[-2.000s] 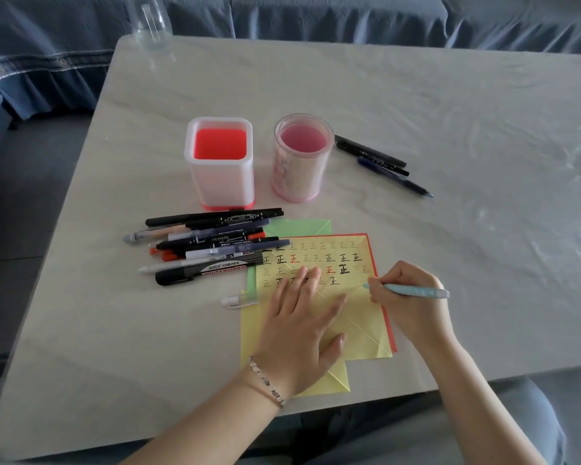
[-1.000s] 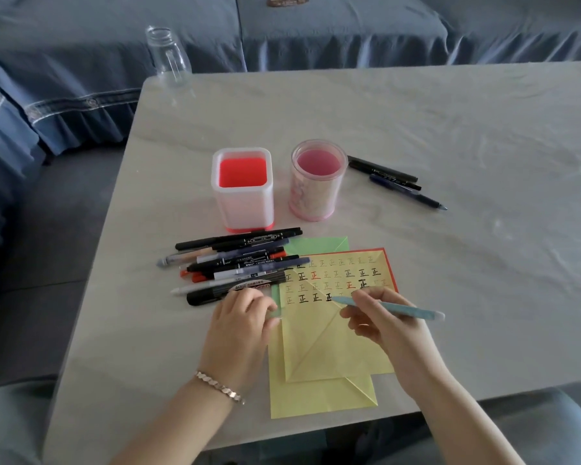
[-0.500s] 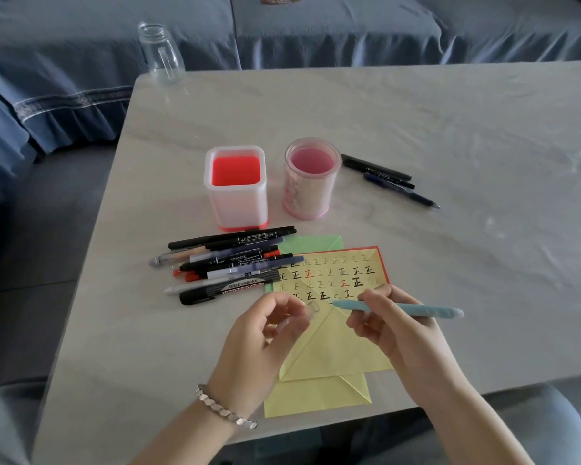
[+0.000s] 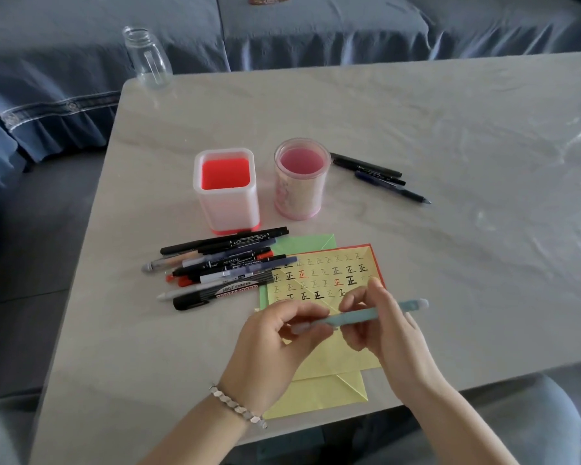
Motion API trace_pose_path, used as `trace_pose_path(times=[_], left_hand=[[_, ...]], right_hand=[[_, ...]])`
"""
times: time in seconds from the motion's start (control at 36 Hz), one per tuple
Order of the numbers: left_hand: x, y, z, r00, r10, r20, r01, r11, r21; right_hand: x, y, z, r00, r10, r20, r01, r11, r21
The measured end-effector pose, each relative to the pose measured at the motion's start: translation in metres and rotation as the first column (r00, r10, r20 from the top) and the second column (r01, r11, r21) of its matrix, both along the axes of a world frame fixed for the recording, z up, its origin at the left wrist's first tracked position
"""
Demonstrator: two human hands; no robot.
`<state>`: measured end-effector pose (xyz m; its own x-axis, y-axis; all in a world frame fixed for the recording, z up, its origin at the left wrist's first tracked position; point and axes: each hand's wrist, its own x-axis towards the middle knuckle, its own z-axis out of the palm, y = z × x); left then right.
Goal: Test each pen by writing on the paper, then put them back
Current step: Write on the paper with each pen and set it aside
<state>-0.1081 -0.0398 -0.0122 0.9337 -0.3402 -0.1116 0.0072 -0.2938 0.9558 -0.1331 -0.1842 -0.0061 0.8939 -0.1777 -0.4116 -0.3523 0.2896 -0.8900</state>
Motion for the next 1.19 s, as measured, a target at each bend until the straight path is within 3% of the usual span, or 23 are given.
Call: trace_pose_path(times=[0.08, 0.22, 0.36, 0.47, 0.58, 0.69, 0.78, 0.83, 0.89, 0.97, 1.08, 1.19], left_hand=[[0.004, -0.012, 0.005, 1.0, -0.03, -0.003, 0.03, 0.999, 0.023], [0.01, -0.033, 0.017, 0.993, -0.078, -0.09, 0.07, 0.994, -0.084], [0.011, -0.057, 0.035, 0.933, -0.196, -0.303, 0.081, 0.932, -0.352], [0.006, -0.079, 0.049, 0.917, -0.262, -0.302, 0.119, 0.901, -0.418], [0.0, -0.111, 0.06, 0.966, -0.253, 0.053, 0.259, 0.94, -0.223], [-0.009, -0.148, 0.062, 0.899, -0.33, 0.289, 0.376, 0.918, -0.123], [-0.016, -0.179, 0.06, 0.857, -0.452, 0.249, 0.476, 0.878, -0.044], [-0.022, -0.199, 0.055, 0.793, -0.567, 0.224, 0.56, 0.823, 0.1], [-0.028, -0.214, 0.046, 0.737, -0.644, 0.204, 0.601, 0.763, 0.237], [-0.038, -0.226, 0.04, 0.743, -0.657, 0.13, 0.612, 0.745, 0.266], [-0.047, -0.228, 0.03, 0.73, -0.68, 0.065, 0.635, 0.71, 0.303], [-0.048, -0.219, 0.021, 0.658, -0.752, 0.038, 0.668, 0.606, 0.431]], right_hand=[[0.005, 0.0, -0.001, 0.996, -0.093, -0.01, 0.093, 0.996, -0.003], [0.007, -0.015, 0.005, 0.976, -0.207, 0.069, 0.209, 0.978, -0.016], [-0.001, -0.04, 0.019, 0.957, -0.112, 0.266, 0.156, 0.976, -0.152], [-0.011, -0.061, 0.032, 0.935, -0.12, 0.333, 0.173, 0.976, -0.134], [-0.019, -0.083, 0.043, 0.869, -0.415, 0.269, 0.447, 0.892, -0.068], [-0.038, -0.111, 0.057, 0.777, -0.584, 0.234, 0.616, 0.781, -0.099], [-0.06, -0.136, 0.062, 0.801, -0.554, 0.227, 0.598, 0.761, -0.251], [-0.08, -0.153, 0.057, 0.83, -0.524, 0.19, 0.552, 0.731, -0.401], [-0.106, -0.171, 0.046, 0.838, -0.531, 0.126, 0.5, 0.655, -0.566], [-0.149, -0.194, 0.03, 0.816, -0.578, 0.002, 0.36, 0.505, -0.784], [-0.201, -0.212, 0.009, 0.742, -0.644, -0.186, 0.158, 0.438, -0.885], [-0.24, -0.223, -0.025, 0.639, -0.656, -0.402, -0.016, 0.511, -0.86]])
